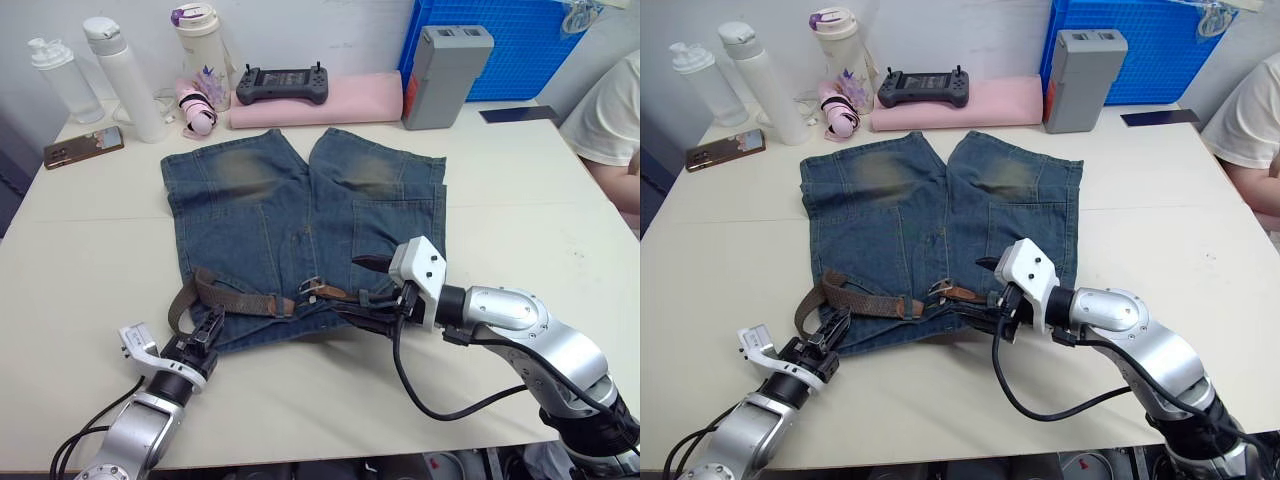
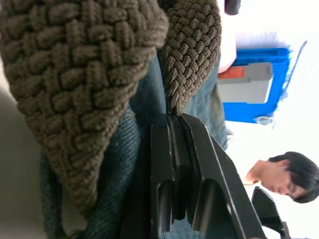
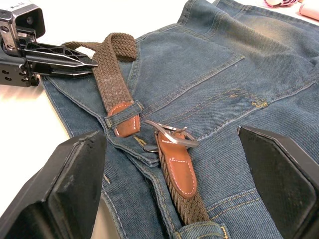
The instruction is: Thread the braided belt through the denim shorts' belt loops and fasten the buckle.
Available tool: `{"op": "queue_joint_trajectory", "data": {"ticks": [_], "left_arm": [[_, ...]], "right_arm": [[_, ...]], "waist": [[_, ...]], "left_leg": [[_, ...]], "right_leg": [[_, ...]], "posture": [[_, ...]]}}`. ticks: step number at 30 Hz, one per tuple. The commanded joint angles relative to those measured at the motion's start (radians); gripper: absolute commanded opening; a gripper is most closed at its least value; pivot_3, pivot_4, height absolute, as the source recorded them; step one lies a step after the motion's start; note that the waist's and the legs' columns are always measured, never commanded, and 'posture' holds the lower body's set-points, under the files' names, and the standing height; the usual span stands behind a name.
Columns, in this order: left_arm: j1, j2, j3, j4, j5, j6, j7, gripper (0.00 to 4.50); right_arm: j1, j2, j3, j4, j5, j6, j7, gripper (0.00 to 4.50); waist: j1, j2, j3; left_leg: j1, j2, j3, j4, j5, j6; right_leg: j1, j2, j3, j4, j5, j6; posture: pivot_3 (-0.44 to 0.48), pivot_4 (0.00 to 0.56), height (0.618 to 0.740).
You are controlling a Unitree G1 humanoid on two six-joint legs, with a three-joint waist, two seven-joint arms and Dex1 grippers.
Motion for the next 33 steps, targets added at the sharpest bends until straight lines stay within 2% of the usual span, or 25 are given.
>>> {"op": "queue_joint_trajectory", "data": {"ticks": [1, 6, 10, 14, 18, 25, 33], "left_arm": [[0.027, 0.022, -0.030, -0.034, -0.014, 0.029, 0.078, 0.00], [-0.019, 0.083, -0.059, -0.052, -0.001, 0.067, 0.090, 0.00], [-0.089, 0.163, -0.094, -0.018, 0.060, 0.140, 0.018, 0.00], [-0.174, 0.216, -0.117, 0.029, 0.109, 0.192, -0.069, 0.00], [-0.274, 0.278, -0.133, 0.098, 0.175, 0.255, -0.173, 0.00], [-0.342, 0.281, -0.124, 0.154, 0.219, 0.316, -0.272, 0.00], [-0.342, 0.258, -0.108, 0.151, 0.235, 0.344, -0.282, 0.00]], "right_arm": [[0.001, -0.012, -0.036, -0.039, -0.017, -0.009, 0.011, 4.44], [-0.003, -0.011, -0.007, -0.025, -0.068, -0.036, 0.025, 4.44], [-0.003, -0.027, 0.056, -0.016, -0.193, -0.129, 0.054, 4.44], [0.015, -0.067, 0.166, 0.016, -0.388, -0.313, 0.081, 4.44], [0.014, -0.096, 0.263, 0.103, -0.637, -0.581, 0.060, 4.44], [0.010, -0.058, 0.268, 0.220, -0.867, -0.809, -0.018, 4.44], [0.001, 0.003, 0.251, 0.260, -0.926, -0.856, -0.013, 4.44]], "waist": [[-0.002, 0.000, 0.000], [0.000, 0.000, 0.000], [0.001, 0.000, 0.000], [-0.002, 0.000, 0.000], [0.000, 0.000, 0.000], [0.000, 0.000, 0.000], [-0.001, 0.000, 0.000]], "left_leg": [[0.000, 0.000, 0.000, 0.000, 0.000, 0.000], [0.001, 0.000, 0.000, 0.000, 0.000, 0.000], [0.001, 0.000, 0.000, 0.000, 0.000, 0.000], [0.001, 0.000, 0.001, 0.000, 0.000, 0.000], [0.001, -0.001, 0.002, 0.000, 0.000, -0.001], [0.001, 0.000, 0.002, 0.000, 0.001, -0.001], [0.001, 0.001, 0.000, 0.000, 0.001, -0.002]], "right_leg": [[0.000, 0.000, 0.000, 0.000, 0.000, 0.000], [0.001, 0.000, 0.000, 0.000, 0.000, 0.000], [0.001, 0.000, 0.000, 0.001, 0.000, 0.000], [0.001, 0.000, 0.000, 0.004, 0.000, 0.000], [0.001, 0.001, -0.001, 0.004, 0.000, 0.000], [0.001, 0.002, -0.001, 0.004, 0.000, 0.000], [0.001, 0.001, -0.001, 0.005, 0.000, 0.000]], "posture": [[0.000, 0.150, 0.705], [0.000, 0.150, 0.705], [0.000, 0.150, 0.705], [0.000, 0.150, 0.705], [0.000, 0.150, 0.705], [0.000, 0.150, 0.705], [0.000, 0.150, 0.705]]}}
